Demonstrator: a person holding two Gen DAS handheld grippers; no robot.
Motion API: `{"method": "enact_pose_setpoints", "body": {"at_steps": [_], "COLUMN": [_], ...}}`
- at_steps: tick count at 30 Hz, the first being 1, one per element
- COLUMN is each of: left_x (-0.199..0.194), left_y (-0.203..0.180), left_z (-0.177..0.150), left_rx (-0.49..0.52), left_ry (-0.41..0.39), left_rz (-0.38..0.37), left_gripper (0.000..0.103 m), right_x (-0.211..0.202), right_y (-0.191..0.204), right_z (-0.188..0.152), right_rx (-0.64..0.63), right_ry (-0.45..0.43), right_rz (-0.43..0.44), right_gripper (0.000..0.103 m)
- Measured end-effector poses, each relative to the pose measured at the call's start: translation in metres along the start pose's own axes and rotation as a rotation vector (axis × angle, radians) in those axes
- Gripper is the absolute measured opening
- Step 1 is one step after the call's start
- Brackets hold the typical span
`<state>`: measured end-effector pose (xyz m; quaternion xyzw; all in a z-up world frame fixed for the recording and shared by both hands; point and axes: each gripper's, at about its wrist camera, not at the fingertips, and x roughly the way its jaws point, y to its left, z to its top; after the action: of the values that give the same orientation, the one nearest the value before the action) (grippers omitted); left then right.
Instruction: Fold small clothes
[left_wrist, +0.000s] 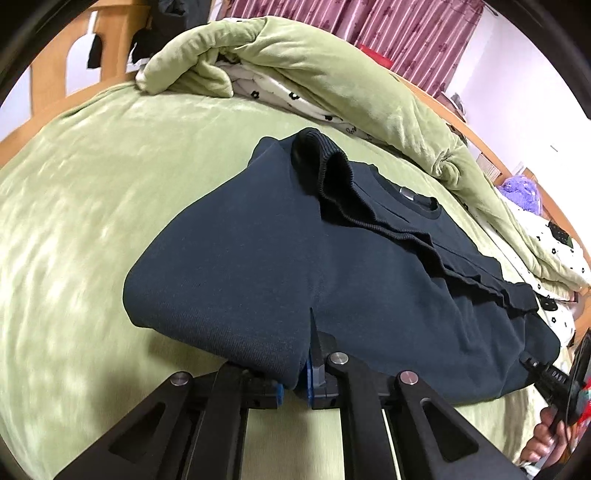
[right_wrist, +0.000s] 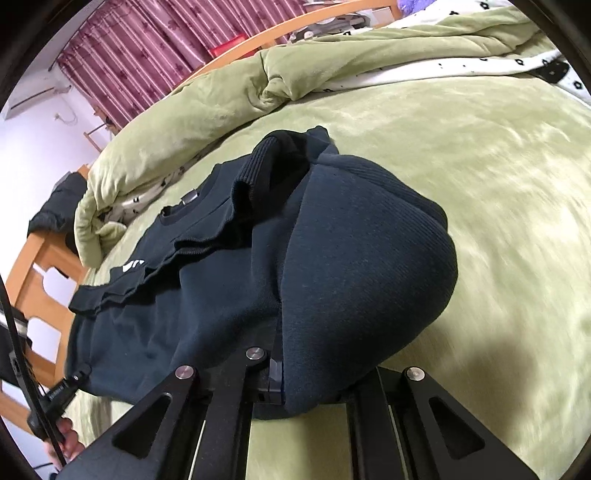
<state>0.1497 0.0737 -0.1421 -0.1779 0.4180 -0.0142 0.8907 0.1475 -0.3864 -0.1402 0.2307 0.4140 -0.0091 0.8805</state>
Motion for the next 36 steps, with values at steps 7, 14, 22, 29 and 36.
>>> {"method": "enact_pose_setpoints", "body": {"at_steps": [7, 14, 22, 29, 36], "left_x": [-0.039, -0.058, -0.069, -0.092, -0.118], "left_y": [0.005, 0.010, 0.018, 0.016, 0.008], "left_z": [-0.037, -0.072, -0.074, -0.085, -0.084], "left_rx": [0.039, 0.082, 0.065, 0.106, 0.129], "left_ry": [0.001, 0.025, 0.047, 0.015, -0.048], "left_rz": [-0.018, -0.024, -0.040, -0.012, 0.016], "left_gripper": [0.008, 0.009, 0.014, 0.022, 0.033], "right_x": [-0.045, -0.080, -0.107, -0.125, -0.124], "right_y": [-0.007, -0.012, -0.004, -0.004, 0.014], "right_z": [-0.039, -0.064, -0.082, -0.087, -0.088], "right_rx": [-0.007, -0.001, -0.070, -0.051, -0.087], "right_ry": [-0.017, -0.016, -0.054, -0.107, -0.106], "right_rz": [-0.024, -0.076, -0.214, -0.193, -0.192], "right_gripper": [0.008, 0.008, 0.021, 0.029, 0.031]}}
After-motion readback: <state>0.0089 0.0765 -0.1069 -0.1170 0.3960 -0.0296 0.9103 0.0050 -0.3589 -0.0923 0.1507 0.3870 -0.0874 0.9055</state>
